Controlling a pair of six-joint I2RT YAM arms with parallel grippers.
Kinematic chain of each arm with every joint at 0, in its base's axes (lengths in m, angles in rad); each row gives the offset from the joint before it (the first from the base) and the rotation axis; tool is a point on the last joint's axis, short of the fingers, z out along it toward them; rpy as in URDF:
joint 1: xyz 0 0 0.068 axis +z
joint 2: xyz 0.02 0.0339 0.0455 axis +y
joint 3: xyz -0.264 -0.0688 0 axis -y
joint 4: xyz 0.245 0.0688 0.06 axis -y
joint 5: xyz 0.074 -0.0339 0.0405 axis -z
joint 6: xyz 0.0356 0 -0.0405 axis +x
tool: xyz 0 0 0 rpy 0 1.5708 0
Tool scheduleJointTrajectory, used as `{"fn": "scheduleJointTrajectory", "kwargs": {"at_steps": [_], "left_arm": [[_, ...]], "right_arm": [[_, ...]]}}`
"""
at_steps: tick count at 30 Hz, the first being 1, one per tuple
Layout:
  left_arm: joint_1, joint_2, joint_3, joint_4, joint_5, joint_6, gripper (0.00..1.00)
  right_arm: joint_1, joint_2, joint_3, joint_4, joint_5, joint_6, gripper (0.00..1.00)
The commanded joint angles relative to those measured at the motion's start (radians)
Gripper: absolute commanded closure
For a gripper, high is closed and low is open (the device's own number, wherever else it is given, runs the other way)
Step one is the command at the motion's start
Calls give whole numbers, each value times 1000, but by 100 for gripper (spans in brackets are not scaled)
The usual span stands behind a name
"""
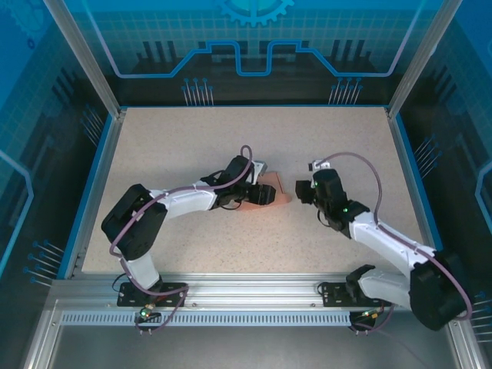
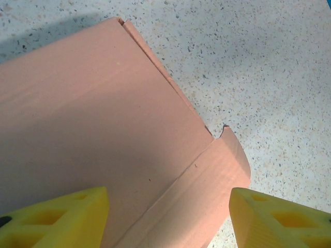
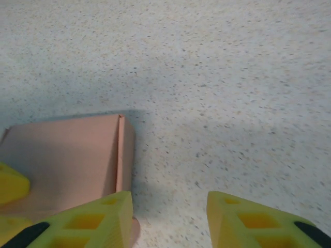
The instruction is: Fold the paper box
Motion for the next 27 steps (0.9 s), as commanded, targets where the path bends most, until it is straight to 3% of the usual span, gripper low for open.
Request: {"fn": "scheduleJointTrajectory", "kwargs": {"at_steps": [1,7,14,21,27], "left_arm": [[7,29,-19,44,-1,-36,35],[6,32,-39,60,-1,-45,35],[6,32,-42,62,0,-44,35],[7,-14,-40,73,-21,-28,35],[41,-102,-54,74,-82,5,33]], "right_arm": [[-18,109,76,-38,-213,-5,55],[-18,280,135,-6,-282,5,53],[-18,405,164,-11,-270,6,54],[-16,424,167,-34,-236,-18,56],[15,335,175,-68,-170,-87,54]]}}
